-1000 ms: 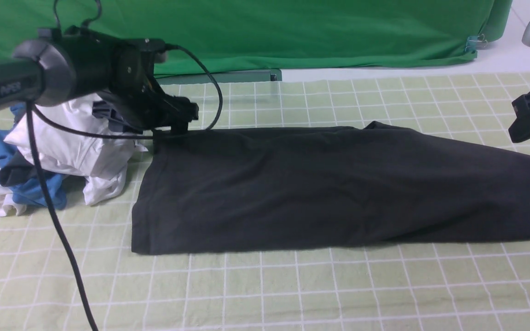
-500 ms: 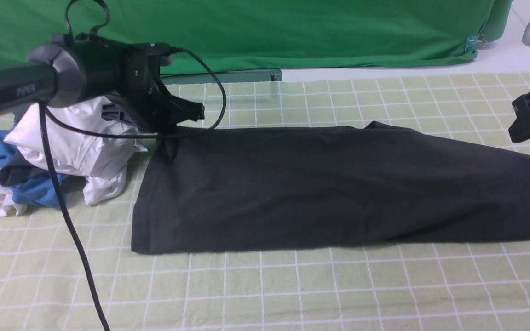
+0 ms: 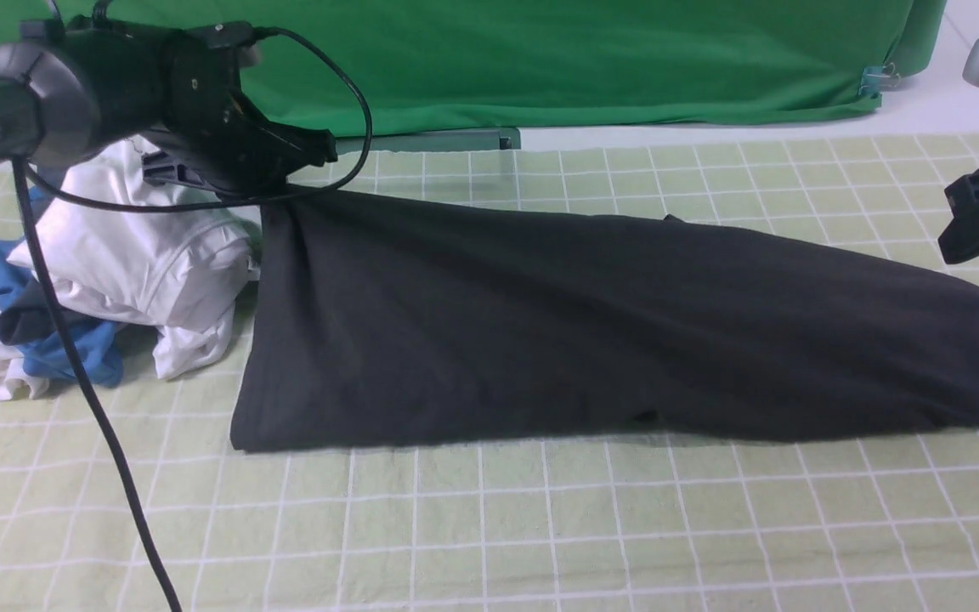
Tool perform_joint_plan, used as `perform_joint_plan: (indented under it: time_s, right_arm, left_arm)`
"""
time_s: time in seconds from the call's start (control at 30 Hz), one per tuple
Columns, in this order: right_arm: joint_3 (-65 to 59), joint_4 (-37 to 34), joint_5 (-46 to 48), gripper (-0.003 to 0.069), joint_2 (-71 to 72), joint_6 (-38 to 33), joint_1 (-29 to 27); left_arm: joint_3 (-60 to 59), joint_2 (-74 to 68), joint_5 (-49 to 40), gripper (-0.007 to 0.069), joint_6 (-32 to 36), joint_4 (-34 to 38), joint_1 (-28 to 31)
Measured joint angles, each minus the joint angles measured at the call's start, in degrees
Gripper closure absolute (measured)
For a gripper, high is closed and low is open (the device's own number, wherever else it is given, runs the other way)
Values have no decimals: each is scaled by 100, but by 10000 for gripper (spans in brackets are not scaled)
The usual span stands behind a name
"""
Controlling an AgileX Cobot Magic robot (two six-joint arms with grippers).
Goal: Fold a long-sleeved shirt over a green coffee tablecloth.
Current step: 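Pull the folded dark garment lengthwise by its ends to straighten it flat on the table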
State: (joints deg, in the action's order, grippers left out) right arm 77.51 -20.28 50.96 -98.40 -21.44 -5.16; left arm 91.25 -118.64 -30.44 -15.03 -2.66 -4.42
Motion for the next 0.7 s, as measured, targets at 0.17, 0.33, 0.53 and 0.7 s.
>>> perform_joint_plan:
  time_s: [0.17,0.33,0.53,0.7]
  right_arm:
    - [0,174,20,356,6,54,0]
    - [0,691,207,356,224,322,-6]
    - [0,1025,543,356,528,712,-472]
    - [0,1070,690,305,522,904,-1067]
  left_arm:
    - [0,0,18,508,71,17,0]
    - [109,12,-218,297,203,-27,0]
    - [494,419,-1279,130,522,-197,0]
    - [413,1006,-2084,330,1252,437,6]
